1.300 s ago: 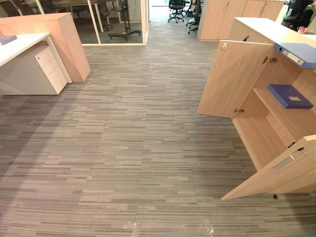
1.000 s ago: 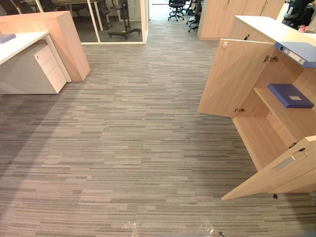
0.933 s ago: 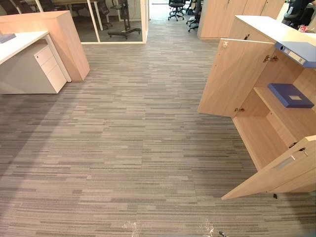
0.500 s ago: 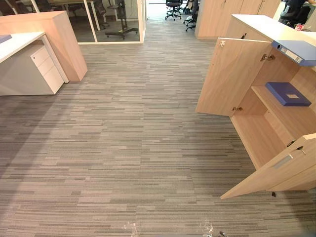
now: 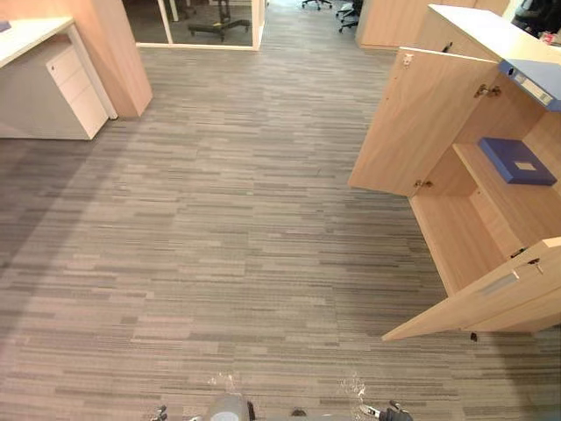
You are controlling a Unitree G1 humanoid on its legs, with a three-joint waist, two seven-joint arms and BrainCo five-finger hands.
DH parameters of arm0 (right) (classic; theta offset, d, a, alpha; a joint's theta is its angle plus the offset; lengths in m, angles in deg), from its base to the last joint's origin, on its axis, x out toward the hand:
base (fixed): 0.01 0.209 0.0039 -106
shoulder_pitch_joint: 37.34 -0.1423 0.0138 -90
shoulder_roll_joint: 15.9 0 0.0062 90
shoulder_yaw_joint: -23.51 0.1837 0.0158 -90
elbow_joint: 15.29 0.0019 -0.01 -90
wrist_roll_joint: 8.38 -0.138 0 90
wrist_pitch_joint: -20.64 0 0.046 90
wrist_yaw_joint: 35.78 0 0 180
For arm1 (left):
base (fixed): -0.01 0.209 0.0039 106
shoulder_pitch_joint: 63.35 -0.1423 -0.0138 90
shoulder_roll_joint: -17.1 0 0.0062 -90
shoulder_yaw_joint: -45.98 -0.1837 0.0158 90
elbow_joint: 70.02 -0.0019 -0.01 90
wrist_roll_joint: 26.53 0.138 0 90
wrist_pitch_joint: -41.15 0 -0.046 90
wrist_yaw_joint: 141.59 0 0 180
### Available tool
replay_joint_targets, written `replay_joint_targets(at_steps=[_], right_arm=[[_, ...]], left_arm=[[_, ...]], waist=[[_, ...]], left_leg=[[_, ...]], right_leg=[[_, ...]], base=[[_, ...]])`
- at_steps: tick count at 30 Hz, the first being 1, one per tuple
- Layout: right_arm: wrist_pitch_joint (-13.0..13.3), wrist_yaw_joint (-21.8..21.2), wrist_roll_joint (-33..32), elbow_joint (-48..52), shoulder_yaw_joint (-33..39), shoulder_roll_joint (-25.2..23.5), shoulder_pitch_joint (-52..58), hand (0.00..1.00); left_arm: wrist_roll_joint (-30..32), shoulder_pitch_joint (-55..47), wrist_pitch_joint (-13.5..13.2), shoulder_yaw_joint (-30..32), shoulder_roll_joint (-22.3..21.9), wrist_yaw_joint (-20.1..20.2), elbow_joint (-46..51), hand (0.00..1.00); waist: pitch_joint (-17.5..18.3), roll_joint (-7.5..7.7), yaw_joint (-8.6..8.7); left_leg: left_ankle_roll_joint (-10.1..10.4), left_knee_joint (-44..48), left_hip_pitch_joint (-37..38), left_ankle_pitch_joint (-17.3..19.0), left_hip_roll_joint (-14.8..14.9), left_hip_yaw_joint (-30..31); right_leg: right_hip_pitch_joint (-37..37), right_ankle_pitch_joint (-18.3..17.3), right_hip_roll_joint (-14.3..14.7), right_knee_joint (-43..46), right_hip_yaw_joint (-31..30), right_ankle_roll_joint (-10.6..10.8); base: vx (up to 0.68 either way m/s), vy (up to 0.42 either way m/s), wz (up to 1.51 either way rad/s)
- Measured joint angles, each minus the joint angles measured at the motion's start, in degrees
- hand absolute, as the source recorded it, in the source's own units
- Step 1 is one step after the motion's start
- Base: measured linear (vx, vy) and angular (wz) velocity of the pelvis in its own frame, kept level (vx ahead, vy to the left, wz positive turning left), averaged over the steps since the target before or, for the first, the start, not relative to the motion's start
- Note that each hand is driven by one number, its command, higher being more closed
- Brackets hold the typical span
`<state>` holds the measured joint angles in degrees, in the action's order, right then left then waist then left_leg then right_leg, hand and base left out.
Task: Walk over to the cabinet, pick up the folder, carry it to the office cabinet, place the folder inside the office cabinet, then close the office cabinet door
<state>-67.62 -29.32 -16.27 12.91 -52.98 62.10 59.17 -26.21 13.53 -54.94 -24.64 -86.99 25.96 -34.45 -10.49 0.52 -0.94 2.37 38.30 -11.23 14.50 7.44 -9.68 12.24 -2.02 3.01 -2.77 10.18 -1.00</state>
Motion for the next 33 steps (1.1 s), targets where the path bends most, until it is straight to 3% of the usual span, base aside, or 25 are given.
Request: replay_joint_targets(at_steps=[2,5,8,9,12,16,17,19,21,22,23,24,25,26,27,29,31,32,33], right_arm=[[-0.02,0.05,0.0,0.24,0.08,-0.04,-0.18,0.0],[-0.02,0.06,0.0,1.09,0.01,-0.11,-0.31,0.0],[0.04,0.5,0.01,1.63,-0.18,-0.1,-0.27,0.0],[0.06,0.55,0.03,1.65,-0.21,-0.1,-0.23,0.0],[0.04,0.46,0.29,1.86,-1.29,-3.22,-1.37,0.0],[-0.37,-0.22,2.57,-0.32,-1.24,-3.86,-1.77,0.0],[-0.6,-0.61,2.61,-1.56,-1.1,-3.47,-2.42,0.0],[-0.69,-1.09,3.1,-2.24,-1.01,-2.57,-2.49,0.0],[-0.9,-1.37,3.62,-2.63,0.82,-1.1,-2.13,0.0],[-1.24,-1.39,3.56,-2.28,1.16,-0.33,-2.22,0.0],[-1.43,-1.39,3.61,-1.88,1.06,-0.11,-2.4,0.0],[-1.06,-1.28,3.6,-0.64,0.92,-0.04,-2.7,0.0],[-0.7,-1.28,3.54,-0.18,0.82,0.13,-3.95,0.0],[-0.57,-1.28,3.39,-0.07,0.6,0.18,-4.88,0.0],[-0.48,-1.36,3.27,0.43,-0.09,0.02,-5.71,0.0],[-0.16,-1.41,2.63,1.09,-0.18,-0.53,-6.49,0.0],[0.53,-1.32,1.31,1.43,-0.1,-0.84,-7.22,0.0],[0.48,-1.29,0.7,1.22,-0.08,-0.85,-7.2,0.0],[0.41,-1.35,-0.36,0.7,0.25,-1.0,-6.86,0.0]], left_arm=[[-0.24,-0.14,-0.01,1.05,-0.51,-0.4,0.05,0.0],[-1.32,-0.46,0.01,3.56,-1.61,-1.1,0.07,0.0],[-2.73,-1.22,0.01,6.09,-3.04,-1.79,0.63,0.0],[-2.75,-1.6,-0.01,6.19,-3.39,-1.9,0.71,0.0],[-2.94,-1.38,-0.21,6.97,-2.99,-2.35,1.09,0.0],[-2.94,-1.65,-0.2,8.59,-2.58,-2.35,-0.91,0.0],[-2.93,-1.65,-0.15,8.49,-2.32,-2.33,-2.19,0.0],[-2.89,-1.76,-0.04,8.22,-2.22,-2.28,-3.31,0.0],[-2.53,-1.87,0.02,5.38,-2.38,-2.03,-3.32,0.0],[-2.21,-1.57,-0.03,2.94,-1.64,-1.69,-3.21,0.0],[-2.08,-1.25,-0.02,1.8,-0.95,-1.56,-3.12,0.0],[-2.09,-0.43,0.12,0.23,0.22,-1.41,-3.27,0.0],[-2.06,0.61,0.16,-0.71,0.72,-1.13,-3.39,0.0],[-1.99,1.43,0.15,-1.56,0.84,-1.0,-3.37,0.0],[-1.02,2.27,0.1,-3.36,1.52,-0.73,-3.18,0.0],[-0.65,3.1,0.08,-4.96,1.93,-0.31,-3.12,0.0],[0.16,4.35,0.04,-5.6,2.08,0.03,-3.03,0.0],[0.25,4.38,0.03,-5.71,2.19,0.08,-3.03,0.0],[0.44,4.45,0.02,-5.91,2.56,0.26,-3.07,0.0]], waist=[[0.04,-0.1,-0.21],[0.02,-0.06,-0.32],[0.19,-0.23,-0.69],[0.73,-0.7,-1.18],[1.63,0.59,-2.98],[6.51,1.78,-3.26],[7.55,1.47,-3.28],[8.49,0.56,-3.35],[9.88,-1.01,-2.98],[9.54,-0.58,-2.31],[9.17,-0.03,-1.87],[8.17,0.29,-0.85],[6.35,0.33,0.12],[5.36,0.29,0.6],[3.98,-0.26,0.68],[2.53,-0.51,0.87],[1.35,-0.35,1.34],[1.32,-0.19,1.34],[0.9,0.42,1.43]], left_leg=[[0.55,-1.83,-2.68,0.17,1.27,0.99],[0.47,-12.96,-3.94,-3.1,2.43,2.07],[2.16,-22.2,-3.49,-10.67,4.08,0.18],[1.89,-22.32,-2.74,-15.88,3.55,-2.19],[-0.09,-14.14,-3.4,-7.91,2.73,-5.92],[-1.86,-12.61,-2.28,-5.68,-0.59,-7.72],[-1.93,-14.0,-0.63,-5.73,-1.95,-7.76],[-2.35,-18.21,3.69,-5.99,-4.23,-7.85],[-2.8,-25.56,9.0,-6.44,-7.19,-5.61],[-3.42,-28.89,11.93,-6.45,-9.54,-5.09],[-4.34,-29.76,13.07,-6.28,-10.88,-4.99],[-5.73,-30.43,15.15,-5.72,-12.66,-4.43],[-6.68,-30.59,17.54,-5.21,-12.89,-3.47],[-6.73,-31.23,19.01,-5.18,-12.34,-2.65],[-6.73,-32.33,20.8,-5.18,-10.78,-2.44],[-6.63,-33.34,22.42,-5.14,-8.91,-2.48],[-5.51,-35.56,24.5,-4.8,-7.72,-2.75],[-4.77,-36.19,24.89,-4.49,-7.74,-2.83],[-3.53,-37.13,26.78,-3.74,-8.17,-2.73]], right_leg=[[-0.39,-0.63,-1.09,0.35,-0.19,0.43],[-0.13,-2.16,-4.29,0.68,-1.58,1.09],[-0.32,-4.61,-8.52,2.57,-3.42,4.8],[-0.31,-5.74,-10.43,2.92,-3.58,6.43],[-0.29,-4.38,-13.08,5.53,-2.07,6.69],[1.01,-0.18,-17.07,1.51,-2.46,7.97],[0.96,1.63,-18.49,1.44,-2.59,8.12],[-0.69,2.48,-20.34,6.41,-2.8,8.38],[-7.56,2.35,-23.05,21.52,-3.18,8.29],[-12.35,2.31,-26.55,32.88,-2.52,6.83],[-14.6,3.03,-28.65,38.26,-1.76,4.46],[-17.77,4.4,-32.33,47.59,-0.46,0.03],[-20.23,0.19,-33.4,55.94,1.65,0.44],[-21.82,-3.83,-32.56,59.55,4.35,0.31],[-23.54,-8.61,-29.69,59.48,8.61,1.15],[-25.81,-11.03,-25.18,53.31,13.17,1.82],[-29.28,-9.47,-19.85,37.43,16.97,1.88],[-29.3,-7.52,-18.9,32.46,17.75,1.77],[-29.18,-1.53,-17.62,24.18,18.54,0.25]], base=[[0.04,0.054,-0.07],[0.18,0.247,-0.19],[0.29,0.377,-0.26],[0.32,0.396,-0.38],[0.35,0.311,-0.47],[0.34,0.215,-0.38],[0.37,0.177,-0.59],[0.27,0.168,-0.54],[0.23,0.215,-0.16],[0.17,0.168,0.11],[0.19,0.19,0.27],[0.19,0.138,0.32],[0.22,0.094,0.34],[0.2,-0.002,0.25],[0.17,-0.079,0.16],[0.14,-0.127,0.06],[0.16,-0.165,0.05],[0.18,-0.193,0.04],[0.24,-0.22,0.07]])
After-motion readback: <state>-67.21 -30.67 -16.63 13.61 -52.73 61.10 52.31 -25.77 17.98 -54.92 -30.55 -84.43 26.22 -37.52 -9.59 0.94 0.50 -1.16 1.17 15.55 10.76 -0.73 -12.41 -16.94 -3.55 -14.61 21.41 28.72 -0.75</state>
